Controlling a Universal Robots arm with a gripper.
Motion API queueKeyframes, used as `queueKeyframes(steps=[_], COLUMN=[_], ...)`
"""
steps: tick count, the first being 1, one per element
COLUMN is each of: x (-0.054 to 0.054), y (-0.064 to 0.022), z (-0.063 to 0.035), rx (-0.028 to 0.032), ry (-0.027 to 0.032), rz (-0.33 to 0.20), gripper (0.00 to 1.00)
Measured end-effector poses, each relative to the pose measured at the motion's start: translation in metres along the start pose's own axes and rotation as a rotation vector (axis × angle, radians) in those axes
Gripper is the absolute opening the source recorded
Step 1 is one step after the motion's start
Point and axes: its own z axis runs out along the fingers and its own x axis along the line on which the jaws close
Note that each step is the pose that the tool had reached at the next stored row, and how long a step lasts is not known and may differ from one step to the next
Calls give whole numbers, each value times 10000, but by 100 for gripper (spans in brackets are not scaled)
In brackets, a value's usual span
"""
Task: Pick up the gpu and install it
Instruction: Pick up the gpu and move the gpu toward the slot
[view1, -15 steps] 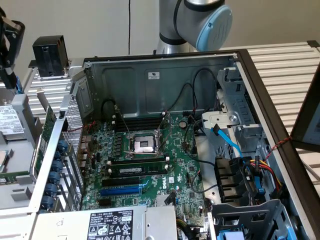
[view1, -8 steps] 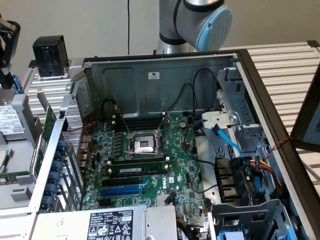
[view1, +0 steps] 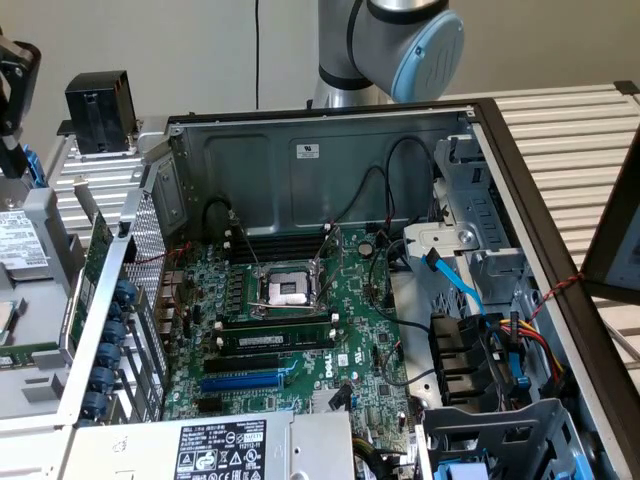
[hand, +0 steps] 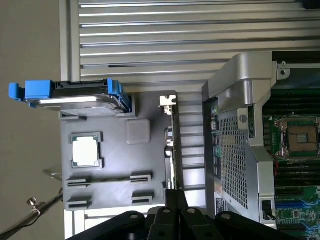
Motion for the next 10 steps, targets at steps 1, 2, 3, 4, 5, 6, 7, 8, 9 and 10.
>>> queueKeyframes(steps=[1,2,3,4,5,6,7,8,9,10], x=[0,1,2,5,8,14,21,30,45,61], y=[0,0,0,-1,-1,-1,-2,-3,-5,-7], z=[0,2,3,6,8,9,12,19,26,31], rx=[0,-1,-1,-2,-3,-2,-1,-4,-6,-9], ry=[0,-1,-1,-3,-5,-5,-22,-59,-128,-202], rz=[-1,0,0,0,1,1,0,-4,-9,-15], gripper=[11,11,11,12,12,18,24,30,30,36])
